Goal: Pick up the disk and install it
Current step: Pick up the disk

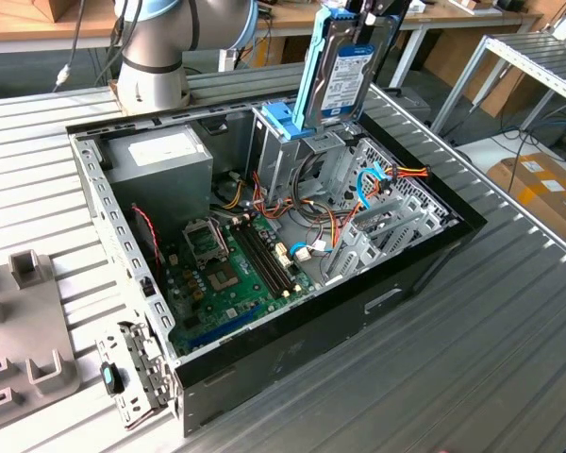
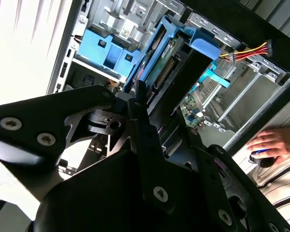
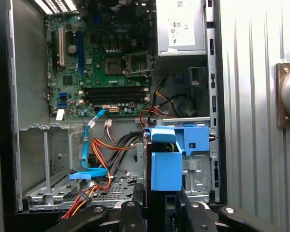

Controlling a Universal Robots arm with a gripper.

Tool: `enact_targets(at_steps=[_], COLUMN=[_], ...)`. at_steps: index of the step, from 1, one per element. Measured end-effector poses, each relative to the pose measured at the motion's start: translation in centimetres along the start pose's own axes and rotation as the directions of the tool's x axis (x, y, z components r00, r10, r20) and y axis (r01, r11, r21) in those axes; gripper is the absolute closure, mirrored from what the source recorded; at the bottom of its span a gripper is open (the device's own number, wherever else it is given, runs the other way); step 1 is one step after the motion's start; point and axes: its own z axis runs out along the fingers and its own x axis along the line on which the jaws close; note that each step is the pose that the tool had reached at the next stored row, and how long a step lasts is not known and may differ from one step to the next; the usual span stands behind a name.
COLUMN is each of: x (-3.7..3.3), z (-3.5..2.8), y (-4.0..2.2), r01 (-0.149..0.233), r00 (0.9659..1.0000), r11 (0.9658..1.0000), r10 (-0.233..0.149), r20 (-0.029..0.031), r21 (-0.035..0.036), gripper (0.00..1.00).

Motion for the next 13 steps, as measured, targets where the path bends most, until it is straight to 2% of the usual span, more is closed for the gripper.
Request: enact_targets(at_steps=[13], x=[1.10], z=[-0.01], y=[-0.05], r01=[0.000], r00=[1.0000], r11=[1.0000], r10=[0.000], r20=[-0.0035], r21=[0.0002], gripper=[0.65])
